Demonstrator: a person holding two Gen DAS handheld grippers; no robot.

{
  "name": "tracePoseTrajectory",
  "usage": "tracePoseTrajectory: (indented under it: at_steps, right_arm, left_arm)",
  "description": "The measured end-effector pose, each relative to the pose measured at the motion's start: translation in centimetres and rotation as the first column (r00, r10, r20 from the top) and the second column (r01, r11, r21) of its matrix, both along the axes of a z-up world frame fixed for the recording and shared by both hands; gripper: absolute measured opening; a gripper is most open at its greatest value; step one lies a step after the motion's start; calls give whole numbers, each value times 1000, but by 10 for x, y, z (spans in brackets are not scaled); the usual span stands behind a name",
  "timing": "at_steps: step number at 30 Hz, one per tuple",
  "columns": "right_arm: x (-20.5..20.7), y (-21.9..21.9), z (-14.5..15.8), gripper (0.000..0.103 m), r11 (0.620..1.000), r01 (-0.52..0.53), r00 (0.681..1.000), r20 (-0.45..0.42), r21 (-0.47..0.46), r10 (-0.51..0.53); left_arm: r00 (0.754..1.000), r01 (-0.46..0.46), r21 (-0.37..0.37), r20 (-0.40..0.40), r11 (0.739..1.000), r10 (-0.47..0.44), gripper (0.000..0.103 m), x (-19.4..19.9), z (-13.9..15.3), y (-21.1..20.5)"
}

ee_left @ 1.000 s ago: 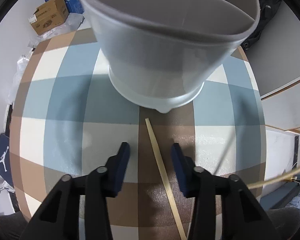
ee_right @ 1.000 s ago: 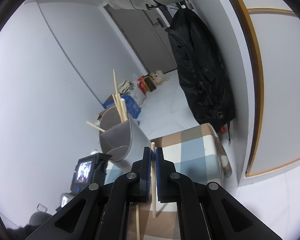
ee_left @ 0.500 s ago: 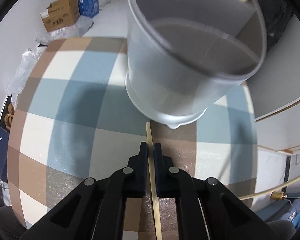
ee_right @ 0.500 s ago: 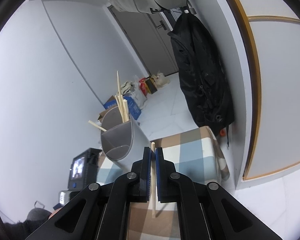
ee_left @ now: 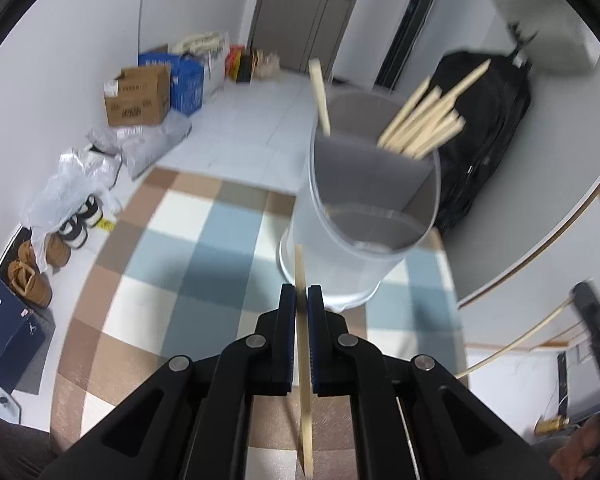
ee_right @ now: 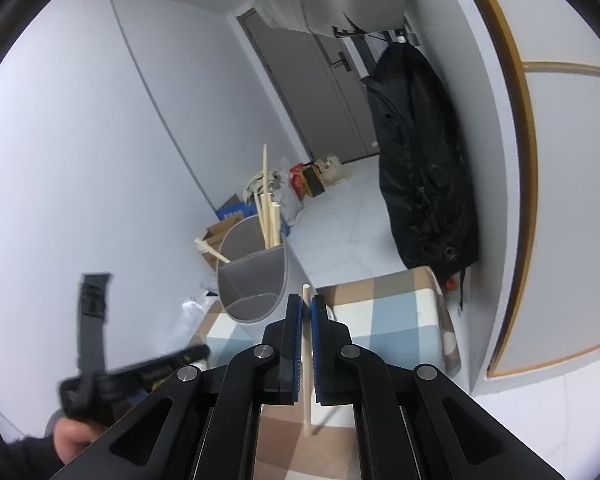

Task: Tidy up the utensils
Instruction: 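Lift both held chopsticks up and carry them over the white holder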

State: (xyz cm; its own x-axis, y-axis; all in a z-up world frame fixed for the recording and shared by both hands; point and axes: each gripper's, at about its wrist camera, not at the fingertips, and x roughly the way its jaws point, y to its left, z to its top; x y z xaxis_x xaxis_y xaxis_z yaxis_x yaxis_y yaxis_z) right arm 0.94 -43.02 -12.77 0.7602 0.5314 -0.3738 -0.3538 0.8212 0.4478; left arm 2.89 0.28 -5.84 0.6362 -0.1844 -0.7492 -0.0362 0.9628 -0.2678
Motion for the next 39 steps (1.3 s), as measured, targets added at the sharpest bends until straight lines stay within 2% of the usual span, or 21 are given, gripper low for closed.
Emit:
tracePoseTrajectory:
  at_steps: [5, 9, 11, 13, 14, 15, 17, 19, 20, 22, 28, 29, 30, 31, 33, 34, 35, 36, 37, 39]
  right_arm:
    - [-1, 8, 1, 4, 1000, -15, 1000, 5, -19, 15]
    - [-5, 14, 3, 4, 999, -26, 1000, 11, -31, 26]
    - [-5, 18, 2, 4, 999, -31, 999, 8, -44, 31]
    - [-5, 21, 0, 4, 998, -33, 999, -3, -49, 33]
    - [-4, 21, 0, 4, 998, -34, 999, -5, -48, 34]
    - [-4, 22, 0, 4, 998, -35, 999, -5, -46, 35]
    - [-5, 22, 2, 4, 999, -35, 999, 1, -36, 35]
    - [-6, 22, 2, 4, 999, -35, 999, 8, -32, 35]
    - [-5, 22, 2, 4, 999, -35, 999, 9, -30, 35]
    - [-5, 22, 3, 4, 999, -36, 999, 13, -28, 37]
    - [1, 16, 0, 4, 999, -33, 999, -4, 0, 33]
    - [3, 15, -1, 4, 1000, -31, 999, -8, 6, 31]
    - [4, 14, -1, 4, 999, -30, 999, -11, 11, 30]
    - [5, 13, -1, 4, 999, -31, 999, -14, 18, 31]
    - [8, 12, -2, 4, 999, -34, 999, -17, 29, 35]
    - [8, 12, -1, 4, 999, -36, 999, -17, 30, 36]
    - [9, 13, -1, 4, 999, -38, 999, -17, 32, 38]
    - [9, 12, -1, 4, 999, -39, 999, -16, 33, 40]
    - [10, 13, -1, 4, 998, -41, 999, -16, 36, 42]
    - [10, 13, 0, 4, 998, -43, 999, -16, 41, 44]
  left_arm:
    - [996, 17, 5, 92, 1000, -17, 1, 6, 18, 10]
    - [992, 49, 20, 117, 999, -51, 1, 2, 23, 14]
    - [995, 81, 20, 60, 996, -82, 1, 9, 15, 14]
    - [996, 91, -13, 0, 996, -91, 1, 15, 3, 18]
    - [994, 92, -9, -53, 996, -93, 4, 21, -9, 19]
    - [991, 91, -1, -94, 996, -91, 7, 24, -15, 19]
    - [976, 73, -18, -203, 997, -76, 26, 39, -42, 23]
    - [972, 52, -12, -228, 999, -53, 30, 46, -54, 26]
    - [969, 37, 8, -243, 999, -34, 40, 51, -61, 27]
    - [962, 28, -4, -273, 1000, -28, 46, 61, -75, 28]
    - [934, 39, 70, -358, 997, -11, 48, 80, -101, 22]
    - [949, 30, 88, -315, 996, -1, 48, 82, -98, 21]
    - [948, 27, 95, -318, 995, 4, 48, 84, -98, 20]
    - [939, 27, 94, -343, 995, 7, 48, 87, -99, 20]
    - [945, 25, 127, -325, 992, 17, 48, 87, -99, 15]
    - [948, 29, 147, -317, 989, 20, 43, 87, -99, 13]
    - [952, 35, 166, -307, 986, 18, 23, 86, -99, 11]
    - [954, 37, 192, -300, 981, 23, 13, 86, -99, 10]
    - [955, 37, 185, -296, 982, 20, 3, 86, -99, 11]
    - [956, 20, 118, -295, 993, 16, 2, 83, -98, 21]
